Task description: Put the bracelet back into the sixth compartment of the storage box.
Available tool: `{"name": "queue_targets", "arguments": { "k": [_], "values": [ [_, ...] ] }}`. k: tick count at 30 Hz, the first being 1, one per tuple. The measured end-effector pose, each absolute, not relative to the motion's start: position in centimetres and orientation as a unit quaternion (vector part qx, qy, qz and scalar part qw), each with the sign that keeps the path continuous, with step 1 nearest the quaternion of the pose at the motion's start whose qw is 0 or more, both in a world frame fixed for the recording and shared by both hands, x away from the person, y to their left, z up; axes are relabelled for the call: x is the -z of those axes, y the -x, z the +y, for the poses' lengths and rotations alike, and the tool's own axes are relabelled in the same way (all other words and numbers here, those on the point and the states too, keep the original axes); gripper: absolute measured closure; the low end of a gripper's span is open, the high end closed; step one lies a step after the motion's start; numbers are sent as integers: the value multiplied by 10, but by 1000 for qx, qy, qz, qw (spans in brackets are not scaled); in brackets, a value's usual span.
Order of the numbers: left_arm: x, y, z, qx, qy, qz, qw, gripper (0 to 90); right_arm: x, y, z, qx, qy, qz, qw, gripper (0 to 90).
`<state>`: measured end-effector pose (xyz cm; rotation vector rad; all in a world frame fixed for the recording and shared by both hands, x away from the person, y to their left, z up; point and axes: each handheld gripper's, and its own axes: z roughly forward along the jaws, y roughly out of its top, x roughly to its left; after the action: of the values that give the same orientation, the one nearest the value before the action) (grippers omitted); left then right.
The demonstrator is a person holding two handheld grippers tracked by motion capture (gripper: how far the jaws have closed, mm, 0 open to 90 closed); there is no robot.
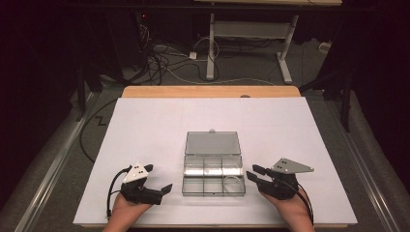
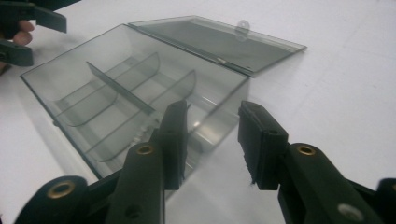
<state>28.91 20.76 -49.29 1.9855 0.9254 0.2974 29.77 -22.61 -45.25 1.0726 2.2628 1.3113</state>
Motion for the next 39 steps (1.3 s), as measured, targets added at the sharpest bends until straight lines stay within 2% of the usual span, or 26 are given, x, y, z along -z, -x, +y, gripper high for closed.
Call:
{"name": "queue_targets", "arguments": {
  "k": [6,20,24,39],
  "values": [
    [493,-289,208,-120,-802,375,449,0,462,-301,-239,-453,-394,784,158,502],
    [493,-290,208,-115,-802,377,449,0,478,-310,-249,-430,-419,782,165,139],
    [493,-292,208,-108,-802,380,447,0,479,-311,-249,-427,-424,779,176,9],
    [490,-310,193,-109,-807,382,437,0,480,-323,-244,-425,-430,775,185,4]
  ]
}}
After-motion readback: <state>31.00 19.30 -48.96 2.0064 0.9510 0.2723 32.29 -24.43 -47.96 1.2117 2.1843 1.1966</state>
